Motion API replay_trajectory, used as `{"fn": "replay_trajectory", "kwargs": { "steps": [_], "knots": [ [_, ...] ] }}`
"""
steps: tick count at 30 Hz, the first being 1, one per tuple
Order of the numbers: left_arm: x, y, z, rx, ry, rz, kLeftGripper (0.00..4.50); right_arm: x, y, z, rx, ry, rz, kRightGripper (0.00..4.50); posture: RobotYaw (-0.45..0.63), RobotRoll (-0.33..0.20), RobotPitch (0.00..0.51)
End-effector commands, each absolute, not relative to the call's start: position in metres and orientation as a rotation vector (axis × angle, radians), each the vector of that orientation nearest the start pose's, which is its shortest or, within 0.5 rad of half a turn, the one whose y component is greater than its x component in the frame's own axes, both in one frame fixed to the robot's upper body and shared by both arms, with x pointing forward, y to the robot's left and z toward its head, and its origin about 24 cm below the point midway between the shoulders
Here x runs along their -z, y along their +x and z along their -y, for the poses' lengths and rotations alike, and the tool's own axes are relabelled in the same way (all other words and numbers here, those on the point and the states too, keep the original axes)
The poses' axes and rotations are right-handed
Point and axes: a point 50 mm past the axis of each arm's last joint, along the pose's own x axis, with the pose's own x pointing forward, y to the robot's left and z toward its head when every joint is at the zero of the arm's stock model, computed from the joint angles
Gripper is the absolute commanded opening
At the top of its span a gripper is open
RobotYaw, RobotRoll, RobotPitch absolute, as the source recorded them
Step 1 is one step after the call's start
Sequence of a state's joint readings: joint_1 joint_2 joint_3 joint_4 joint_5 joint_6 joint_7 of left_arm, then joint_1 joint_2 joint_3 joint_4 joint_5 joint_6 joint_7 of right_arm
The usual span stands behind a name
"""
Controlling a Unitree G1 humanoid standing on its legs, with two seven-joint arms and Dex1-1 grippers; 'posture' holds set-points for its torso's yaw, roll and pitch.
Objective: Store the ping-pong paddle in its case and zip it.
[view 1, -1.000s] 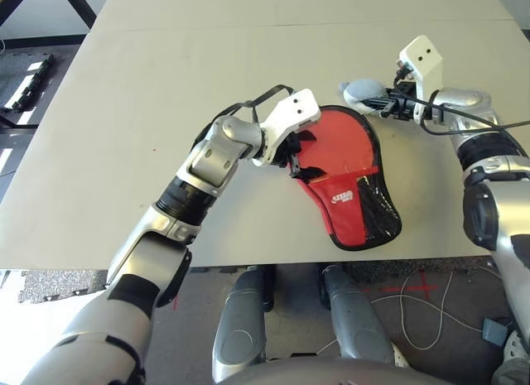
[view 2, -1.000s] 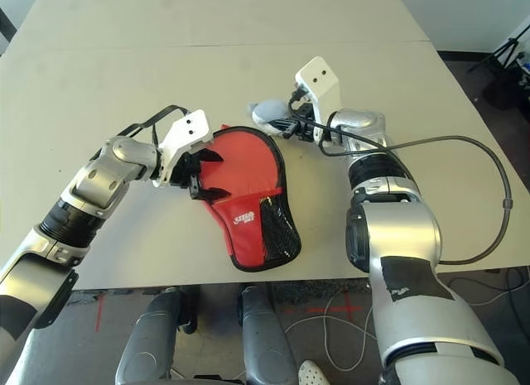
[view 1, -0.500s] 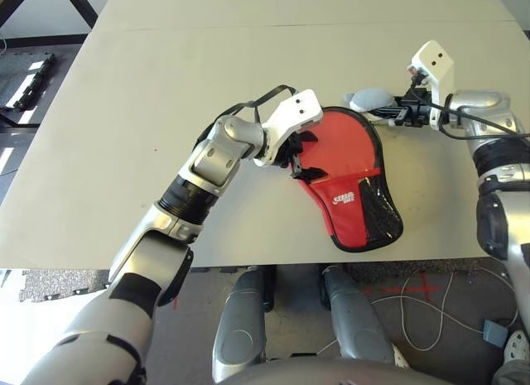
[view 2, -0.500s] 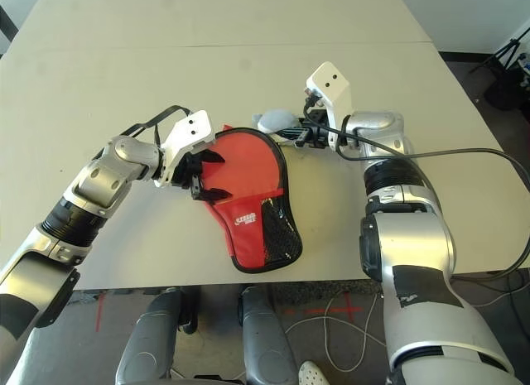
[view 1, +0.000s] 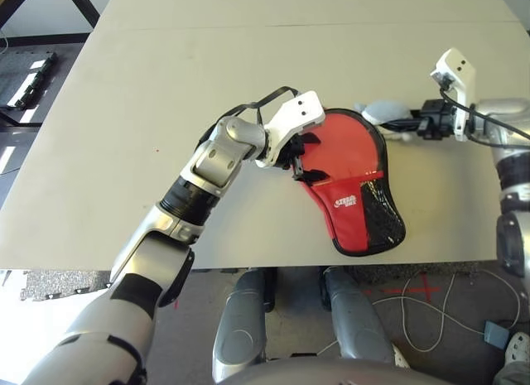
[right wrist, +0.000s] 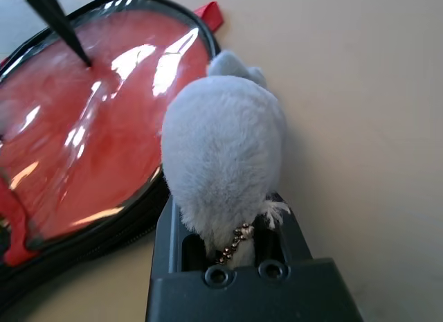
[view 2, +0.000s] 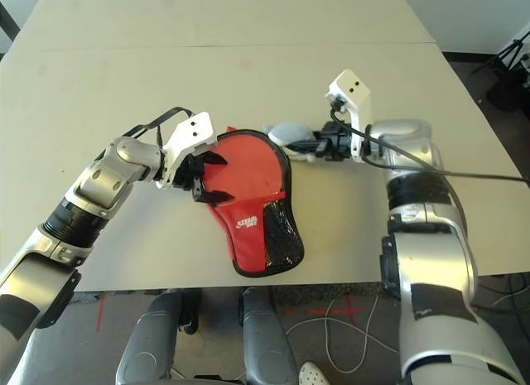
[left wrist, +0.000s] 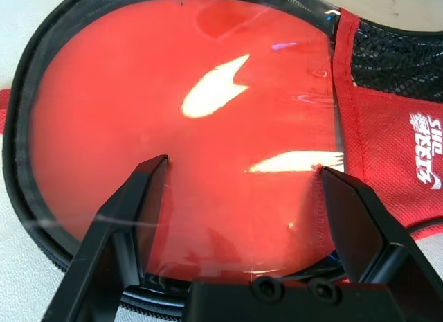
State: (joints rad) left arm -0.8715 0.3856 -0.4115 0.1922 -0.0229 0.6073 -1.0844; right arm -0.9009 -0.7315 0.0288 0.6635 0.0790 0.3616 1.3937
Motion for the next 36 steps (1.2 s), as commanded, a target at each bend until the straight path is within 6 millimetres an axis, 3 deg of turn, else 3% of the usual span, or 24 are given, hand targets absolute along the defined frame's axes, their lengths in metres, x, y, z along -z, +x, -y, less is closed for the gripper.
{"fn": "replay_trajectory", "kwargs": {
  "steps": [1, 12, 18, 24, 31, 36],
  "knots": [
    [-0.124, 0.331, -0.082, 1.241, 0.583, -0.532, 4.5, -0.183, 0.334, 0.247, -1.159, -0.302, -0.454, 0.58, -0.1, 0.0, 0.303],
    [-0.124, 0.332, -0.081, 1.245, 0.585, -0.526, 4.5, -0.159, 0.305, 0.246, -1.232, -0.302, -0.6, 0.58, -0.11, 0.0, 0.301],
    [-0.124, 0.332, -0.079, 1.248, 0.584, -0.519, 4.5, -0.163, 0.311, 0.25, -1.143, -0.325, -0.576, 2.63, -0.11, 0.0, 0.299],
    [-0.124, 0.333, -0.078, 1.249, 0.582, -0.511, 4.5, -0.19, 0.312, 0.265, -1.142, -0.338, -0.538, 4.46, -0.11, 0.0, 0.298],
    [-0.124, 0.333, -0.078, 1.25, 0.581, -0.509, 4.5, -0.204, 0.317, 0.276, -1.1, -0.304, -0.518, 4.46, -0.11, 0.0, 0.296],
    [-0.124, 0.333, -0.077, 1.253, 0.584, -0.506, 4.5, -0.197, 0.329, 0.274, -1.028, -0.289, -0.519, 4.46, -0.11, 0.0, 0.295]
  ]
}}
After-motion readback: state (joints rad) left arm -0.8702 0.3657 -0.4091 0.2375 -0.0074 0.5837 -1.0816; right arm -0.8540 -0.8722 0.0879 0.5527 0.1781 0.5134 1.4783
